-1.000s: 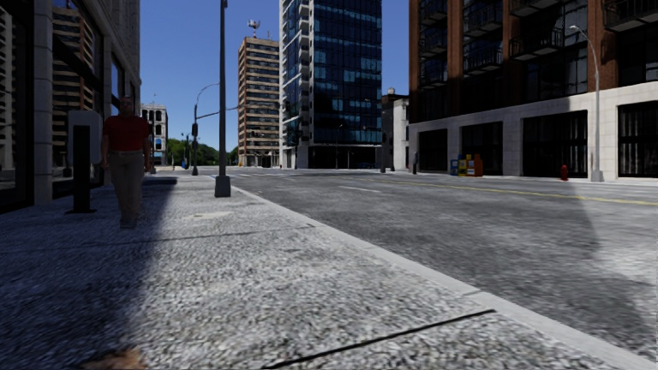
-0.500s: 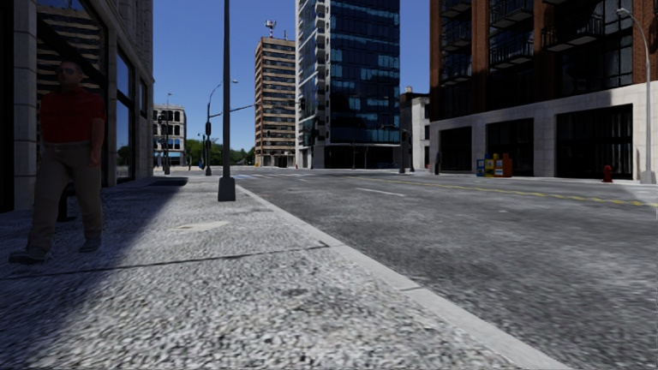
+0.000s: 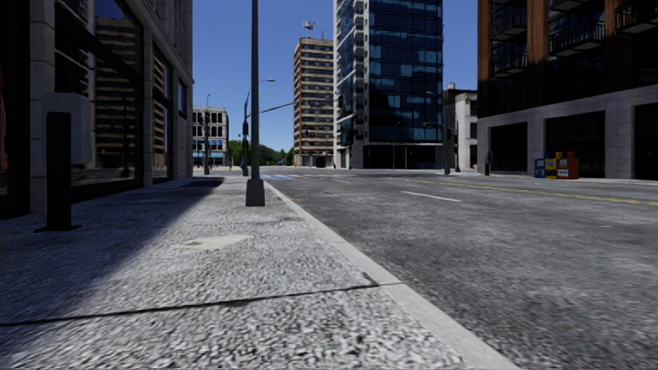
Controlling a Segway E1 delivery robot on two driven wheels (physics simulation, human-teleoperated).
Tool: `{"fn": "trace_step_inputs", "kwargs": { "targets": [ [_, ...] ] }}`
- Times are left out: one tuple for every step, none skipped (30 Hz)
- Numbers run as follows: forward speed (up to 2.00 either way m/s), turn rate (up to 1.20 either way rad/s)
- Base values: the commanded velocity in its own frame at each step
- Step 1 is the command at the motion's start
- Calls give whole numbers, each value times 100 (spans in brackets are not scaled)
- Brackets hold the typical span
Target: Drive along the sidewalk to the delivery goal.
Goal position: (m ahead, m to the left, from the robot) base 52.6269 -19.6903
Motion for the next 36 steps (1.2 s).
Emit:
{"fn": "trace_step_inputs", "kwargs": {
  "targets": [
    [200,42],
    [200,42],
    [200,42],
    [200,42],
    [200,42],
    [200,42],
    [200,42],
    [200,42],
    [200,42],
    [200,42],
    [200,42],
    [200,42],
    [200,42],
    [200,43],
    [200,43],
    [200,43],
    [200,43],
    [200,44],
    [200,44],
    [200,45],
    [200,45],
    [200,45],
    [200,46],
    [200,46],
    [200,46],
    [200,46],
    [200,46],
    [200,46],
    [200,46],
    [200,46],
    [200,46],
    [200,46],
    [200,46],
    [200,46],
    [200,46],
    [200,46]
  ]
}}
